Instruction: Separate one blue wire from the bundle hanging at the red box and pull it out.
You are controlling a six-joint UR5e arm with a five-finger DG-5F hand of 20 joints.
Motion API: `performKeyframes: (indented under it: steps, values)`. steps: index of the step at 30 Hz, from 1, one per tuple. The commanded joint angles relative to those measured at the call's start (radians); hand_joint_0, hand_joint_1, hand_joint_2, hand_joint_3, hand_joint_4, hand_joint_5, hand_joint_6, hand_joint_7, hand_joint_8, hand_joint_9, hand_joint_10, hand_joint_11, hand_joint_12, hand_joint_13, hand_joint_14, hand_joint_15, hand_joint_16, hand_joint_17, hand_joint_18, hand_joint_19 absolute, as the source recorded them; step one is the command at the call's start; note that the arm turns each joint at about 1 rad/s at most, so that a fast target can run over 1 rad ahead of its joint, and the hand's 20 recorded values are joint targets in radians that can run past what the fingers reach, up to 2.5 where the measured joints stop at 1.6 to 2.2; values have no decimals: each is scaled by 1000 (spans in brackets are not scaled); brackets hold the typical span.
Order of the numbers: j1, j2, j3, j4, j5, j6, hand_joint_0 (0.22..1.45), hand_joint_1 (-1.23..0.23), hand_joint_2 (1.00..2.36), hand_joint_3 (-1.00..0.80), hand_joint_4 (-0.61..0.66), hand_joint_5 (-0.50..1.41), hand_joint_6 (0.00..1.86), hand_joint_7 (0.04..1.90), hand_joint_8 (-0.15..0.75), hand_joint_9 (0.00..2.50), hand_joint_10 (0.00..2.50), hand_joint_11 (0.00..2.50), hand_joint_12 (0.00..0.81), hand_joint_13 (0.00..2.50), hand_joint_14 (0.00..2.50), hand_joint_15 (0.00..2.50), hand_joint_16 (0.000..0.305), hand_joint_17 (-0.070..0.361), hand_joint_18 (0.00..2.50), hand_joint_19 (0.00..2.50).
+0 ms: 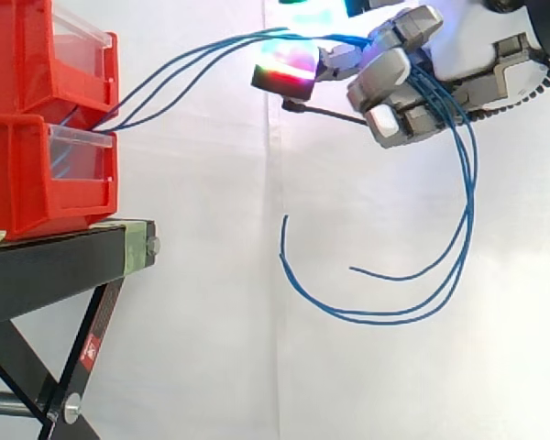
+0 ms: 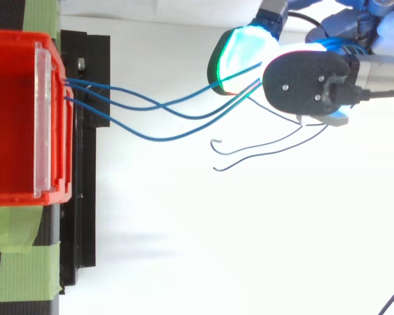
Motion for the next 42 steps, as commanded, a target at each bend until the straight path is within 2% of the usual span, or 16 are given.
performKeyframes:
  steps: [1,2,4,8,10,11,12,14,21,23,24,28,29,36,38,42]
  values:
    - [0,0,0,0,0,0,641,-855,1014,-165,138,-209,931,885,302,876,1493,1401,445,892,533,1529,53,120,948,930]
    - [0,0,0,0,0,0,628,-848,1015,-234,131,-211,928,902,288,874,1413,1456,418,890,451,1584,51,114,916,945]
    - [0,-1,0,0,0,-2,618,-837,1016,-234,113,-208,932,913,284,873,1418,1438,421,889,450,1579,51,114,916,945]
    - [0,-1,0,0,0,-2,644,-795,1015,-84,-6,-199,946,982,311,874,1551,1306,444,887,562,1472,54,121,951,911]
    - [0,0,0,0,0,-2,655,-792,1009,-23,-12,-196,951,966,323,871,1648,1236,466,885,657,1398,57,128,980,899]
    - [0,0,0,0,0,-2,654,-791,1028,7,29,-193,954,913,350,880,1742,1158,487,880,764,1329,60,136,1013,887]
    - [0,0,0,0,0,-2,593,-775,1191,-75,96,-188,952,855,372,888,1809,1125,513,878,860,1256,64,143,1039,879]
    - [0,0,0,0,0,0,579,-727,1002,-123,139,-179,934,864,387,897,1786,1131,522,864,918,1214,66,148,1033,894]
    - [0,0,0,0,0,-2,569,-710,1007,-188,139,-177,928,899,370,899,1689,1190,502,853,860,1255,63,141,994,919]
    - [0,0,0,0,0,-2,569,-704,1010,-237,126,-178,924,915,344,900,1577,1283,468,853,756,1349,58,130,956,935]
    - [0,0,0,0,0,-2,573,-708,1014,-249,105,-182,918,960,300,904,1401,1415,416,858,560,1502,50,113,893,967]
    - [0,0,0,0,0,0,624,-774,1016,-252,60,-190,925,950,285,889,1449,1406,420,877,528,1528,49,111,914,946]
    - [0,0,0,0,0,-2,655,-830,1018,-205,52,-203,935,927,284,864,1486,1423,416,879,518,1536,49,111,921,927]
    - [0,0,0,0,2,-2,740,-873,1017,-9,159,-225,943,859,289,793,1603,1385,423,864,523,1543,50,111,904,918]
    - [0,0,0,0,2,-2,739,-877,1016,-10,171,-232,936,866,292,764,1621,1370,426,848,502,1560,50,113,896,916]
    - [0,-1,0,0,2,-2,681,-931,1018,-154,190,-248,917,891,296,690,1562,1426,428,800,416,1617,53,118,859,866]
